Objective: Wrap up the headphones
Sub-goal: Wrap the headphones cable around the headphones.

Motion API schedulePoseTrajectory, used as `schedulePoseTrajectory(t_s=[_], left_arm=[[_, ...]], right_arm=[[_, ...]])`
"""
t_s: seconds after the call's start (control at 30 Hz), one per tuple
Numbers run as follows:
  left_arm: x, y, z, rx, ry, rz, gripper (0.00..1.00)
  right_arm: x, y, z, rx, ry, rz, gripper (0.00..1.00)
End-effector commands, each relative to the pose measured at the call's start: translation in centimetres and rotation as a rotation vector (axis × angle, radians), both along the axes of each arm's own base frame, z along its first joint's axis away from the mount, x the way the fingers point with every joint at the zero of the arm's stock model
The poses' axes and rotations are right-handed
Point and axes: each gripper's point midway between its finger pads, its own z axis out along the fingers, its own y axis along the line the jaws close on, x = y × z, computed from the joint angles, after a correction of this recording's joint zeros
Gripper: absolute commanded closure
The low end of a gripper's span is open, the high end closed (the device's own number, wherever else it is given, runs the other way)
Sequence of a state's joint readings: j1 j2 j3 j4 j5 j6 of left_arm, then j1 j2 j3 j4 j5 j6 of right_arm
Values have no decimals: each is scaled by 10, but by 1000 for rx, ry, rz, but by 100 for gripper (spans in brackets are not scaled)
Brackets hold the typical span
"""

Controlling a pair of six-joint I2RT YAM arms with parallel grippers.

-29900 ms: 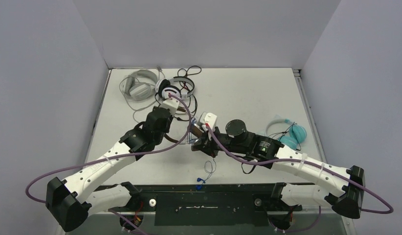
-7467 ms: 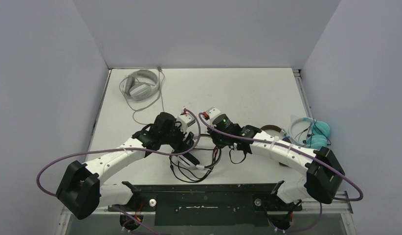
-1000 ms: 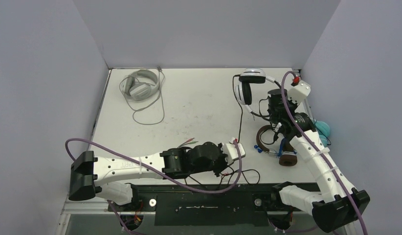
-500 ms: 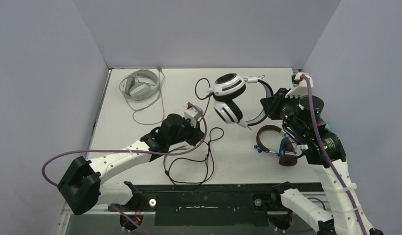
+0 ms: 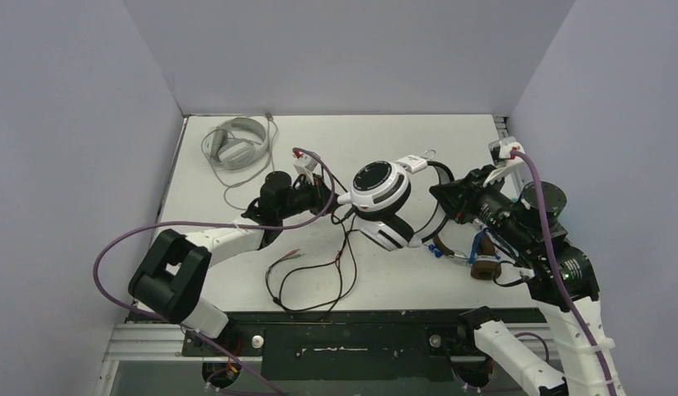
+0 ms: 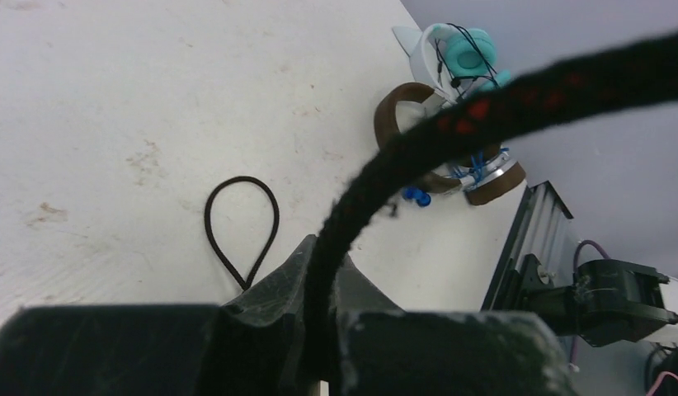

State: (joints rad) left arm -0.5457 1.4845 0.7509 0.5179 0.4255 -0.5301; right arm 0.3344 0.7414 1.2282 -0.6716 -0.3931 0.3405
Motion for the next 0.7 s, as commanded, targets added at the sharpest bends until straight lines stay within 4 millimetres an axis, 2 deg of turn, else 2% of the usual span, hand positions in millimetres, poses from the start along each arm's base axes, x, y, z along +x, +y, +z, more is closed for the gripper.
schedulePoseTrajectory(t_s=[0.0,0.07,0.17,0.27,0.4,0.47,0.57,0.67], left_arm=[[-2,-24,19,-159,4,-102,100],[2,-27,13,-157,19,-113,100],[12,-36,8,-146,31,-127,100],[21,-48,10,-165,36,-150,100],[24,-75,16,-195,40,-228,100],[28,-87,26,-204,26,-261,100],[37,-94,40,-199,-8,-276,100],[49,-100,56,-154,-50,-280,100]], right_arm=[[-9,0,46,106,-141,1,100],[-25,21,52,112,-169,164,100],[-44,42,49,109,-163,359,100],[-57,53,39,97,-149,481,100],[-77,63,26,105,-122,639,100],[-81,66,19,104,-100,669,100],[-80,67,1,84,-48,669,100],[-69,66,-30,35,44,620,100]])
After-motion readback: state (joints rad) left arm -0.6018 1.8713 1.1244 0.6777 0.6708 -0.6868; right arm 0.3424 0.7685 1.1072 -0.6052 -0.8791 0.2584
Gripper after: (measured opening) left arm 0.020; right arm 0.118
